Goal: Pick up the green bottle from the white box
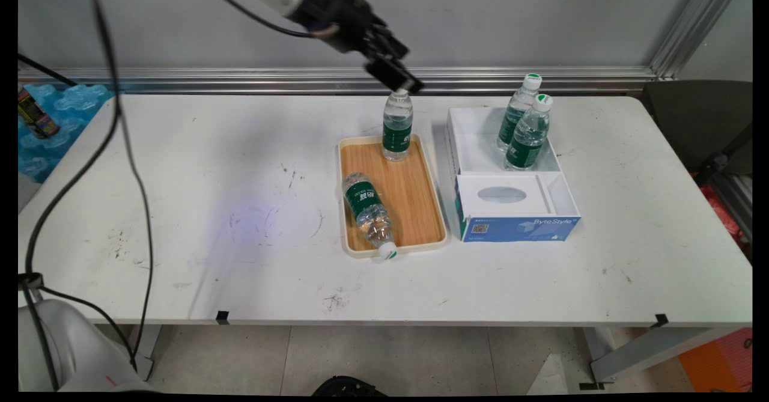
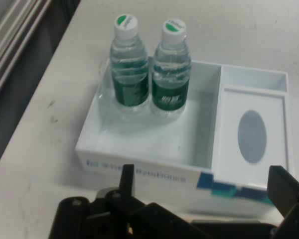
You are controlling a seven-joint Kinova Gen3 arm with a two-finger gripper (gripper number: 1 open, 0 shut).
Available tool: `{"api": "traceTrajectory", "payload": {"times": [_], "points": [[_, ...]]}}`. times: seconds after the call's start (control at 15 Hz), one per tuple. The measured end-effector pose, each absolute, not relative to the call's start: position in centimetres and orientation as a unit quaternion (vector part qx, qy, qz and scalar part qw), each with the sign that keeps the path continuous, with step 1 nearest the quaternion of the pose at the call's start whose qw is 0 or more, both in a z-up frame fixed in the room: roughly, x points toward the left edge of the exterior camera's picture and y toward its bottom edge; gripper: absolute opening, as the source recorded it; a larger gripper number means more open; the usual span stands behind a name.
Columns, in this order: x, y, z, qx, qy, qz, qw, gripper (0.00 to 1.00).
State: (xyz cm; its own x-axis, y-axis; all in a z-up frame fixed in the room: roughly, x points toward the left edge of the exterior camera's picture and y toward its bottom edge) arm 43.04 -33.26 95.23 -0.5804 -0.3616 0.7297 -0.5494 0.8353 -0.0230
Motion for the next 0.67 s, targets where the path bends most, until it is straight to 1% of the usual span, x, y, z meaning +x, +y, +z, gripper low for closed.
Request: {"api": "traceTrajectory", "payload": {"times": [0.33,0.67], "points": [[36.6,-37.0,91.6,0.268,-0.877,0.12,0.38,1.0],[31.5,-39.7,88.1,0.285,-0.874,0.12,0.376,1.0]]}}
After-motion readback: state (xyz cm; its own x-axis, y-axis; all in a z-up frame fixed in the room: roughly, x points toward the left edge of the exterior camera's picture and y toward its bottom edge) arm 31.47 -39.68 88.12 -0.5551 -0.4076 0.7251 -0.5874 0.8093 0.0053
